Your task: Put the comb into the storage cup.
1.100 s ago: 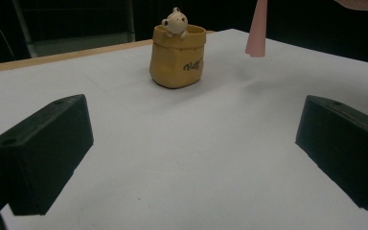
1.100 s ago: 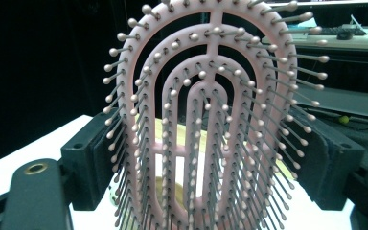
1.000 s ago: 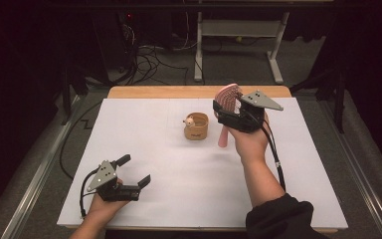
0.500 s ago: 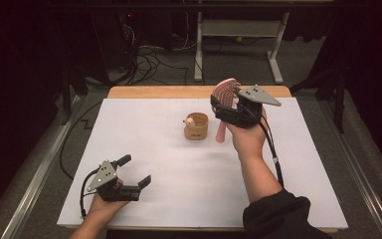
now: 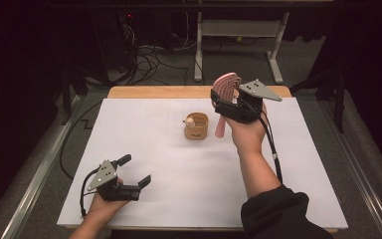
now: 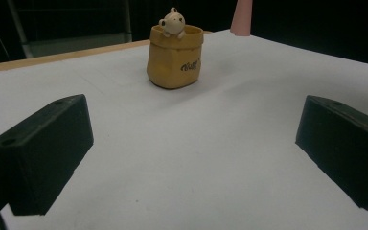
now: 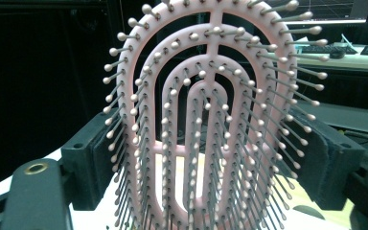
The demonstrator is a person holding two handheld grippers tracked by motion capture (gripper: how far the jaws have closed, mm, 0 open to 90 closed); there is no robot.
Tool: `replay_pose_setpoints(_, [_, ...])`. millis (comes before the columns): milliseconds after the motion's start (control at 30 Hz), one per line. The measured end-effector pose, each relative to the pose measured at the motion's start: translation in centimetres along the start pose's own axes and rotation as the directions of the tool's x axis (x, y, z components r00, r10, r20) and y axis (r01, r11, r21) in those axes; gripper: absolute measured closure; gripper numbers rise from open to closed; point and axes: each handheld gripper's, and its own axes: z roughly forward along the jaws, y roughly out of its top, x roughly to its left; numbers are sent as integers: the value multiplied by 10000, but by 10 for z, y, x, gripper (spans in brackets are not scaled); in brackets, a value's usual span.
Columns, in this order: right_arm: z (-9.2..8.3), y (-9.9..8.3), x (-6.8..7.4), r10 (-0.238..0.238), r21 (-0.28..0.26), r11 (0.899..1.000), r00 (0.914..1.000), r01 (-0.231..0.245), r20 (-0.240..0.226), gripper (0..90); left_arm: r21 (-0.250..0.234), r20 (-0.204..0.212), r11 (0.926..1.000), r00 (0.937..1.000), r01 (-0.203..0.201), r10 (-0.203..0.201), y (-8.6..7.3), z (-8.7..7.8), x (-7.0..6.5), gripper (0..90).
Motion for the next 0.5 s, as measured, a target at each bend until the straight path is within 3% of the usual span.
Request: replay_pose_setpoints(500, [6,9,4,-116,-150,9998,9999,117,64,203,4,-58,10000,10000,25,-25,0,1,1,0])
